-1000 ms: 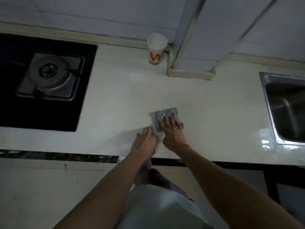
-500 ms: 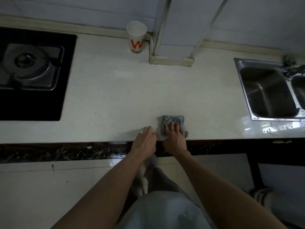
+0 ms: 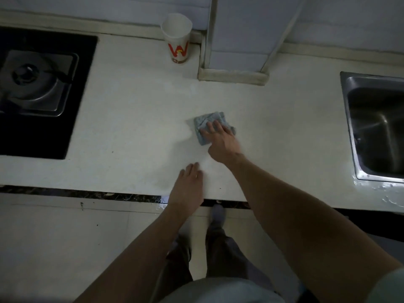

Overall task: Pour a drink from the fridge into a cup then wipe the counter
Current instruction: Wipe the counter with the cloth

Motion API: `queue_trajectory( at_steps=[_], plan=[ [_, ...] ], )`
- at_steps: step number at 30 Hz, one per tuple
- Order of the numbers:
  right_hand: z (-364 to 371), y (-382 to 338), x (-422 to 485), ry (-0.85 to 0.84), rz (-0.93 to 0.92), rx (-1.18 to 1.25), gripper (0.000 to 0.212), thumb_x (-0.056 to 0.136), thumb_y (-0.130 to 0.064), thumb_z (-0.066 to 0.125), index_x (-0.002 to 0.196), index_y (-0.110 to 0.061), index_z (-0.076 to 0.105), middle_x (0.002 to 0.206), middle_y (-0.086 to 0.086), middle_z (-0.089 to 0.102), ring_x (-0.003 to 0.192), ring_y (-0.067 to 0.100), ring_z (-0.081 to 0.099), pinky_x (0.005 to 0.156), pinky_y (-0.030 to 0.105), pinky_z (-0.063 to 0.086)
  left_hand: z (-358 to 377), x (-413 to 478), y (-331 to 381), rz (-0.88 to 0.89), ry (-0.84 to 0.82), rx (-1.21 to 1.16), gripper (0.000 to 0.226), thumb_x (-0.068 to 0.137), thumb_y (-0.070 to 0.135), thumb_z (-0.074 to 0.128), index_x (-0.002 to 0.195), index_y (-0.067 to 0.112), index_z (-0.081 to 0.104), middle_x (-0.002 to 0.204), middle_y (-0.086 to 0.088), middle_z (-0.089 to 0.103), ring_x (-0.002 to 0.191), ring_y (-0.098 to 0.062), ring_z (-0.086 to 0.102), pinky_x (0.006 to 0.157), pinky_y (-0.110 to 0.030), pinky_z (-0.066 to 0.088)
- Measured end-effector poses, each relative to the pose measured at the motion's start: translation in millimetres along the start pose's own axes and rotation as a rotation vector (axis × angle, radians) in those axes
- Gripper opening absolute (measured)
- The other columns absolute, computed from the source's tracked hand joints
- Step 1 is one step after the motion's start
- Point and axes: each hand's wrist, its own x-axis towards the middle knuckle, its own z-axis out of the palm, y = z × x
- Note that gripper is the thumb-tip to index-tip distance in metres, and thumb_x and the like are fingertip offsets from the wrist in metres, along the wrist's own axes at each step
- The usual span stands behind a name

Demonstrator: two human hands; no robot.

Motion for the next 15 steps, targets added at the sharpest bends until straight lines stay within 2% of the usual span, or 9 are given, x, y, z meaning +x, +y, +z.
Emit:
queue_trajectory(
  at_steps=[3,5,8,10,13,15],
  plan=[
    [-17.1,51.4,16.1,0.044,0.107,0.064,0.071,0.087,-0.006,0.050,0.150,-0.032,0.030,0.161,0.001,0.015,0.148,0.029,0.010,0.118,0.040,0.011,-2.8,18.0,23.8,0.034,0.011,0.057,0.051,0.093,0.013,0.040,0.143,0.001,0.036,0.159,-0.017,0.018,0.144,-0.033,0.021,0.118,-0.044,0.020],
    [-25.8,94.5,10.1,0.065,0.196,0.077,0.075,0.085,-0.003,0.049,0.149,-0.036,0.028,0.162,0.000,0.013,0.149,0.028,0.009,0.119,0.043,0.012,-5.3,29.8,39.9,0.058,0.017,0.026,0.049,0.088,0.009,0.047,0.136,0.000,0.046,0.154,-0.018,0.029,0.139,-0.034,0.032,0.114,-0.045,0.028],
    [-36.0,166.6,-20.5,0.098,0.321,0.049,0.076,0.085,-0.003,0.048,0.151,-0.035,0.027,0.162,0.000,0.013,0.150,0.025,0.007,0.119,0.047,0.009,-9.2,47.6,64.2,0.101,0.025,-0.044,0.043,0.073,-0.001,0.061,0.115,-0.003,0.062,0.136,-0.022,0.051,0.121,-0.037,0.053,0.102,-0.049,0.045],
    [-39.6,212.8,-52.5,0.118,0.428,0.035,0.076,0.085,-0.004,0.048,0.151,-0.032,0.026,0.162,0.002,0.014,0.150,0.025,0.008,0.118,0.051,0.012,-15.0,58.2,81.0,0.142,0.014,-0.042,0.042,0.077,0.001,0.058,0.118,-0.002,0.061,0.142,-0.022,0.046,0.127,-0.037,0.048,0.107,-0.049,0.040],
    [-34.5,253.0,-108.1,0.134,0.587,0.023,0.075,0.086,-0.003,0.048,0.153,-0.027,0.025,0.162,0.006,0.017,0.148,0.029,0.013,0.116,0.052,0.019,-17.7,70.3,102.5,0.146,0.001,-0.053,0.049,0.091,0.012,0.046,0.139,0.003,0.045,0.158,-0.013,0.023,0.143,-0.027,0.026,0.119,-0.037,0.021],
    [-24.5,257.6,-145.3,0.198,0.669,0.018,0.074,0.082,0.000,0.049,0.151,-0.020,0.032,0.159,0.011,0.025,0.146,0.032,0.020,0.114,0.050,0.024,-15.4,74.3,111.1,0.131,-0.013,-0.077,0.043,0.094,0.012,0.041,0.136,0.005,0.048,0.156,-0.009,0.026,0.142,-0.022,0.027,0.118,-0.029,0.022]
  ],
)
